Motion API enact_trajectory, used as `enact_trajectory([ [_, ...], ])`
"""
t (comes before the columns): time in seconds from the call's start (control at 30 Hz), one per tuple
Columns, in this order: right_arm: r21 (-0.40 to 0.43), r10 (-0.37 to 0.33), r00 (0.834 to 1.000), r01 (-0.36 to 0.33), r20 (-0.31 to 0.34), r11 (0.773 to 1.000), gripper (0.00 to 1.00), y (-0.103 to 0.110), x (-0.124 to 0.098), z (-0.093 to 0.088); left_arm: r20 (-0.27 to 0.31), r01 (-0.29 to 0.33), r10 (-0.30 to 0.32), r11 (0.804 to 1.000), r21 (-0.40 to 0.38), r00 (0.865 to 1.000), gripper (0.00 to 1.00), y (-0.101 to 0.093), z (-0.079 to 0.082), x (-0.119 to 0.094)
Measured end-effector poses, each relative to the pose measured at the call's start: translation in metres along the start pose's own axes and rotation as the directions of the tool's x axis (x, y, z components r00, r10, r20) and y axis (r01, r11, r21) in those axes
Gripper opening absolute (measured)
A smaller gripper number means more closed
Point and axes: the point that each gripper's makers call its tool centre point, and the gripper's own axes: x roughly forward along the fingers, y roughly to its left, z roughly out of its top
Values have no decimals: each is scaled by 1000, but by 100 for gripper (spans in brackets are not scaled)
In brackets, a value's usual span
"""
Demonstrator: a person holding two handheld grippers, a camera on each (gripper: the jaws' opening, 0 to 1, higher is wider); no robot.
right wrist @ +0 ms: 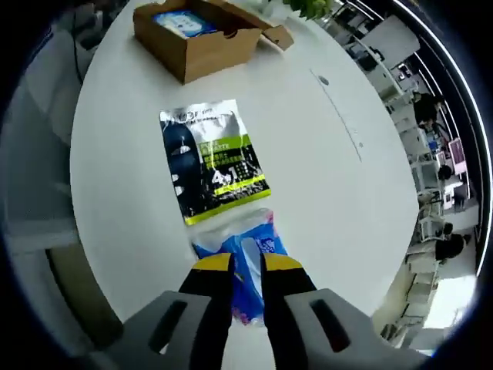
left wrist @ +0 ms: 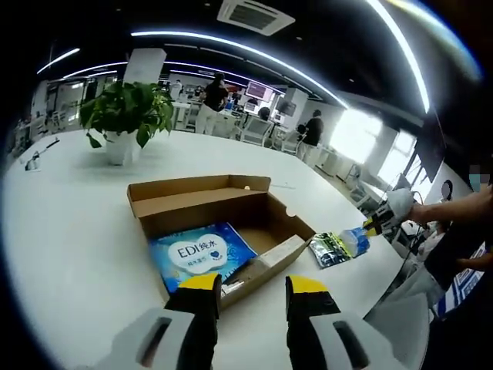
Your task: Operate the shoe box by opening the lid, removing the specified soft item, and placing it in the target area until the item is outside and the box remains undamaged.
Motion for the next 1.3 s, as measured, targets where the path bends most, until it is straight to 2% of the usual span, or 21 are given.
enact_trajectory([
  [0.1, 101, 22, 995, -32, 96, 994, 15, 3, -3, 21, 1, -5, 5, 1000, -1, 1000, 34, 3, 1, -1],
  [0.2, 170, 45, 978, -81, 206, 982, 18, 12, -5, 51, 1, -5, 5, 1000, -1, 1000, 34, 4, 1, 0],
  [0.3, 200, 68, 960, -125, 273, 972, 20, 22, -6, 75, 0, -7, 7, 1000, 1, 1000, 34, 5, 2, 0],
  [0.43, 219, 93, 941, -171, 326, 961, 24, 33, -6, 99, 1, -11, 11, 1000, 2, 1000, 34, 8, 3, 0],
  [0.57, 265, 107, 907, -230, 408, 936, 27, 41, -10, 126, 5, -18, 18, 1000, 1, 1000, 34, 12, 6, 0],
  [0.77, 258, 117, 882, -257, 456, 931, 28, 48, -14, 159, 11, -27, 27, 1000, 0, 1000, 34, 18, 13, -2],
  [0.93, 249, 134, 872, -277, 470, 928, 27, 55, -9, 177, 19, -31, 32, 999, -5, 999, 34, 21, 15, -3],
  [1.3, 203, 218, 834, -361, 506, 910, 26, 89, 7, 227, 22, -48, 49, 999, -19, 999, 34, 30, 12, -9],
])
